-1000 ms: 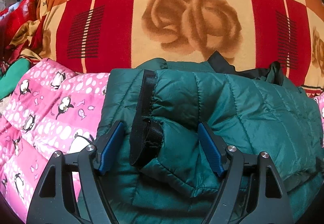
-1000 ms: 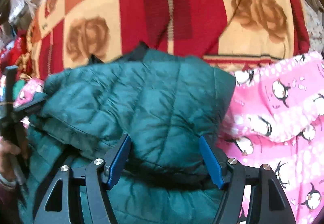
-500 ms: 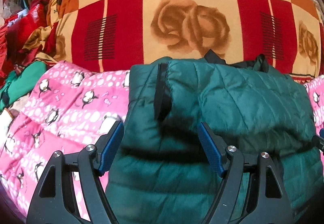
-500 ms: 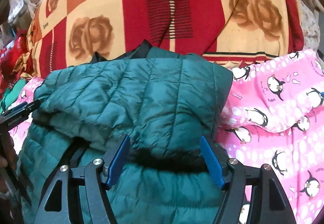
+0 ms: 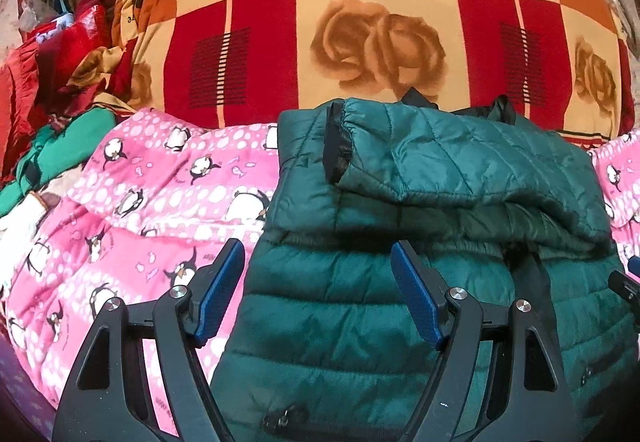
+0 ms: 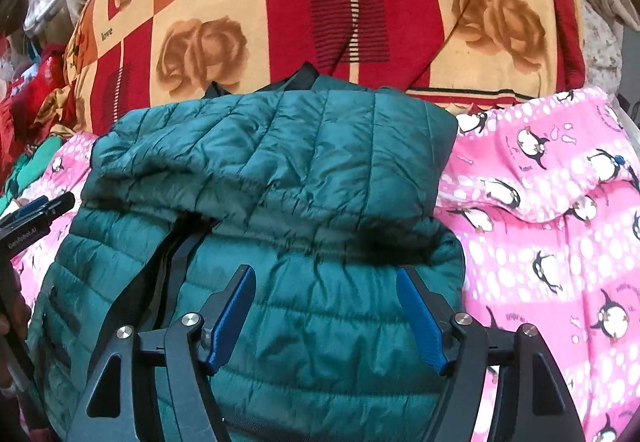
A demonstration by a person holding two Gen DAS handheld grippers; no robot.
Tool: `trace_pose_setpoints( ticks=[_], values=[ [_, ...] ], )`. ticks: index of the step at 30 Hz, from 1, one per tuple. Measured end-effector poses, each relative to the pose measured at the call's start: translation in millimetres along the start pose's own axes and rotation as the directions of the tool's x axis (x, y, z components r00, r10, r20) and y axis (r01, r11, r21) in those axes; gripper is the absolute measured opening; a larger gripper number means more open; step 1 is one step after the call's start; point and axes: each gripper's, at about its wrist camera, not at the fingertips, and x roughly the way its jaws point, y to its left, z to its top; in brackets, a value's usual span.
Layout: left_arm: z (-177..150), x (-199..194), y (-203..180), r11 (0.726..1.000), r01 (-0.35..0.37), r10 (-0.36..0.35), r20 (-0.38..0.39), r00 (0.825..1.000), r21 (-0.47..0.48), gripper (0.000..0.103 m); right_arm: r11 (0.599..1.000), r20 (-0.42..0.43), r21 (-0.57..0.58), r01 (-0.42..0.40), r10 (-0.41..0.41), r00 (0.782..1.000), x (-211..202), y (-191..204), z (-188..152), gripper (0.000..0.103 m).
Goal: Fold large clothes
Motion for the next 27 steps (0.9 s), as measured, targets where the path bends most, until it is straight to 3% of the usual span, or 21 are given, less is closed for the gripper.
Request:
trace_pose_setpoints(
  ticks=[11,27],
  values=[
    [-29,-27,20,0.998,0.047,-0.048,-0.026,0.999,-0.037,0.076,0.995,0.011,0.026,0.095,-0.095,0.995,-22,-4,-23,0.071],
    [-67,-50,64,0.997,0.049,-0.054,-0.087,0.995,-0.064,0.076,0.989,-0.013,0.044,0.138,-0.137,0.990,-37,-19,-51,0.071]
  ],
)
